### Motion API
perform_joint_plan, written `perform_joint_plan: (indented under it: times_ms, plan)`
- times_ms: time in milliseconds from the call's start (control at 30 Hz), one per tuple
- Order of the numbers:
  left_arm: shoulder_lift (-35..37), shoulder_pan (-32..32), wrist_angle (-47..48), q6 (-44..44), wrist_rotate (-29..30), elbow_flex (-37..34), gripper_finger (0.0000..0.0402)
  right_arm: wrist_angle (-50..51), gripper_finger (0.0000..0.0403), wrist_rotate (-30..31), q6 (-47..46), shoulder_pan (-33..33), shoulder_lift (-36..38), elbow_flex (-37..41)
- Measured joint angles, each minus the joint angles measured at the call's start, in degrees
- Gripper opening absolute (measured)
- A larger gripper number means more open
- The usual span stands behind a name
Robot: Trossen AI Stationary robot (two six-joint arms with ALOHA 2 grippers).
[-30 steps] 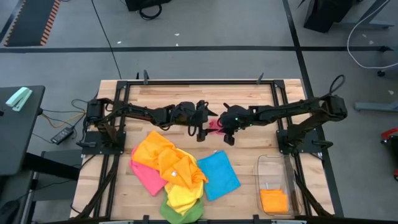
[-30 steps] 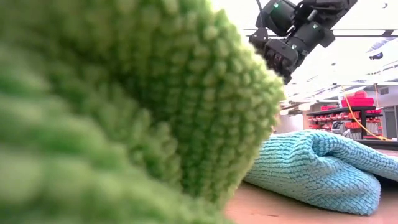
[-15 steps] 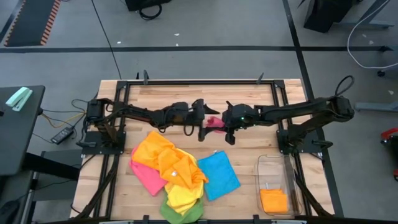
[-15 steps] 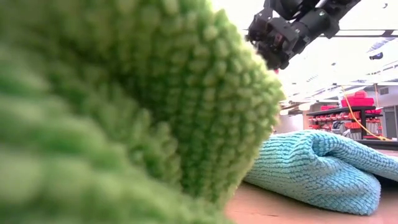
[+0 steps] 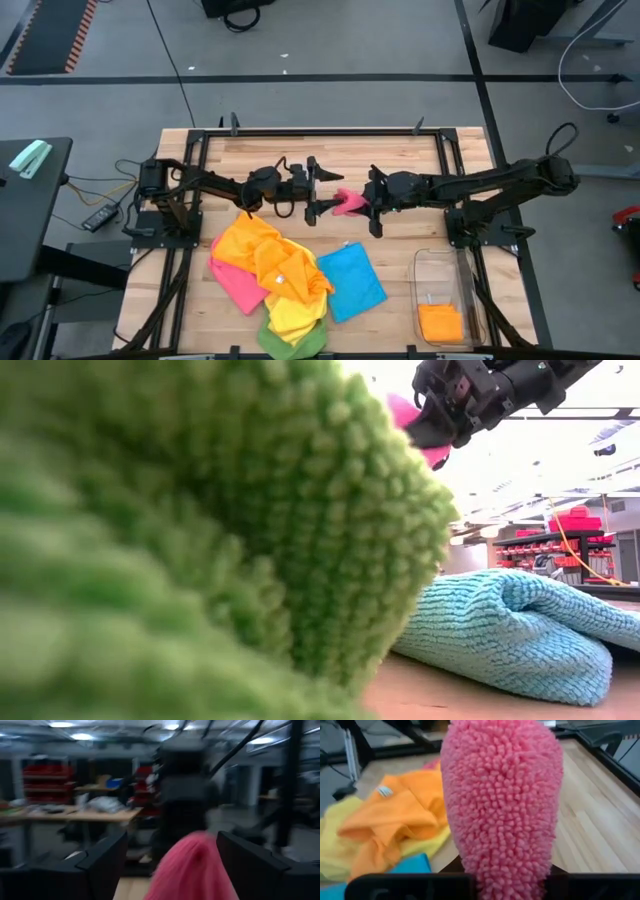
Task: Fold microfiber towels
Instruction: Put the folded pink towel into the transparent bin
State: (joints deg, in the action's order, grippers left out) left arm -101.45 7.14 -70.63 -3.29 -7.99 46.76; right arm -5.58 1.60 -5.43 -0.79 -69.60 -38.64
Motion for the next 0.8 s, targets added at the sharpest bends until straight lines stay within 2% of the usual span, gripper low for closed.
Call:
perform_joint_plan:
  times_ms: [67, 233, 367, 567, 800]
  plan:
    - [0.0, 0.18, -0.16, -1.5, -2.26, 0.61, 0.0334, -1.23, 0.0051, 0.03, 0.72, -0.03, -0.49, 0.03]
    - [0.0, -0.22, -0.16, -1.93, -2.53, 0.62, 0.0371, -4.21, 0.0051, 0.49, 0.94, 0.34, -0.56, -0.01]
    - [-0.01, -0.66, -0.19, 2.88, -2.58, 0.62, 0.0396, -7.53, 0.0051, 0.77, 2.75, 0.69, -0.55, -0.01]
    - [0.0, -0.6, -0.34, 5.95, -2.55, 0.62, 0.0399, -9.43, 0.0051, 0.73, 5.7, 1.02, 0.57, -0.03]
    - [-0.02, -0.66, -2.83, 8.62, -2.57, 0.62, 0.04, -10.97, 0.0051, 0.75, 7.64, 1.38, 5.62, -0.03]
